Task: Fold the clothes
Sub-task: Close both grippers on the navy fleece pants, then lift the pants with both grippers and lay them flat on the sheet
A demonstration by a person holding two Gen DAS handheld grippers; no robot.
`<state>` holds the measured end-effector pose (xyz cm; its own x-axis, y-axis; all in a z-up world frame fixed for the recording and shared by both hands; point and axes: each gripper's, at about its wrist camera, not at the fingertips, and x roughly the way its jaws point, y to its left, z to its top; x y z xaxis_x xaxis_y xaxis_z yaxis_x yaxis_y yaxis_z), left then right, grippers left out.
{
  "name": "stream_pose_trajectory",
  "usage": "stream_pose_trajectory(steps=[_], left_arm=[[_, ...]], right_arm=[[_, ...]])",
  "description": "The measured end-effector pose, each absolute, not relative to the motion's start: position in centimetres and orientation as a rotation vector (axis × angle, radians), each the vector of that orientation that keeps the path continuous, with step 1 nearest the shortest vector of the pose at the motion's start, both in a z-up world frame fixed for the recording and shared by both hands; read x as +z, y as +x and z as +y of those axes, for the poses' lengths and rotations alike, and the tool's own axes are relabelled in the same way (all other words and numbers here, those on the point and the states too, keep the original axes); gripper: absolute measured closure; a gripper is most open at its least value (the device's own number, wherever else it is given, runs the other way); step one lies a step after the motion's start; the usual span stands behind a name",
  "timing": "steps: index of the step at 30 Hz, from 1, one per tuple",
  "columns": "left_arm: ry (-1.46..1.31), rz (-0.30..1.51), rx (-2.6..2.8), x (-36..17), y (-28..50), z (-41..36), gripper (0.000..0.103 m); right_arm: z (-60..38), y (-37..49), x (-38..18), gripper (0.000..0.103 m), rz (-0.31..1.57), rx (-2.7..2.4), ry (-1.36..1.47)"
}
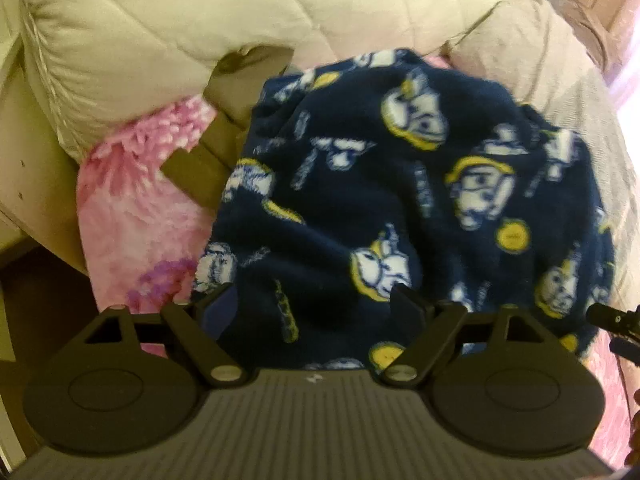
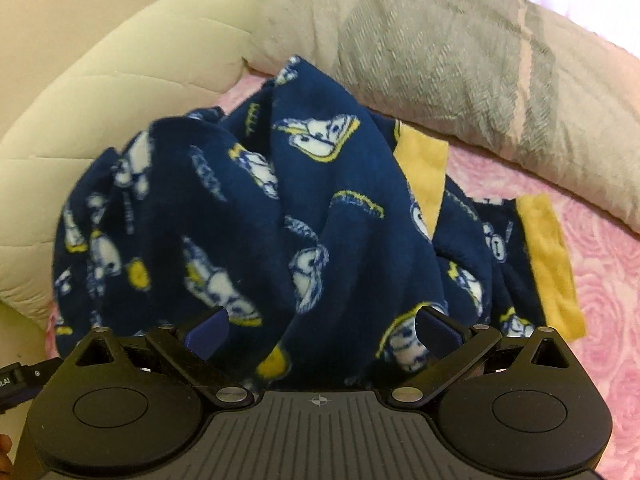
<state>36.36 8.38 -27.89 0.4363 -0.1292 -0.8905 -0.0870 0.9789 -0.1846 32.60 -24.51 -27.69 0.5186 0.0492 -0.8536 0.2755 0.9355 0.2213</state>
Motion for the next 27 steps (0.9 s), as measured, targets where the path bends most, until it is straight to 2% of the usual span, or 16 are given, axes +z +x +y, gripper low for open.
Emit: stream_pose_trajectory(steps=[2,4,5,6,7,8,9,11,14,20,27], left_arm=[[-0.251,1.137,-0.021,-29.1,37.0,8.7,0.022],[-0.295,1.149,-0.030,-30.1,37.4,8.9,0.027],[-0.318,1.159,-0.041,-30.6,37.6,9.0,0.038],[-0.340,1.171,-0.053,-31.2,37.8,9.0,0.049],[-0.366,1.184,-0.075,-31.6,38.0,9.1,0.074],[-0.403,1.196,-0.099,-31.9,38.0,9.3,0.092],[-0.437,1.199,-0.110,-32.0,37.9,9.5,0.095],[-0.458,1.177,-0.122,-31.4,37.5,9.8,0.099],[-0.425,1.132,-0.168,-29.4,36.6,9.8,0.100],[-0.326,0.948,-0.246,-21.9,34.8,9.2,0.101],[-0.271,0.651,-0.395,-10.3,32.8,7.0,0.101]], right_arm=[[-24.5,33.3,-28.6,0.001,1.039,-0.146,0.357],[-24.6,33.9,-29.5,0.014,1.059,-0.147,0.364],[-24.6,34.2,-29.9,0.027,1.071,-0.145,0.368],[-24.7,34.5,-30.4,0.031,1.093,-0.147,0.373],[-24.8,34.5,-30.5,0.036,1.096,-0.143,0.384],[-24.9,34.5,-30.6,0.048,1.098,-0.139,0.396],[-25.0,34.5,-30.6,0.062,1.100,-0.134,0.408],[-25.1,34.4,-30.6,0.078,1.104,-0.123,0.433],[-25.3,33.6,-29.3,0.089,1.080,-0.115,0.456],[-25.6,31.5,-24.2,0.092,0.951,-0.067,0.476],[-27.4,26.7,-14.5,0.093,0.641,-0.031,0.537]])
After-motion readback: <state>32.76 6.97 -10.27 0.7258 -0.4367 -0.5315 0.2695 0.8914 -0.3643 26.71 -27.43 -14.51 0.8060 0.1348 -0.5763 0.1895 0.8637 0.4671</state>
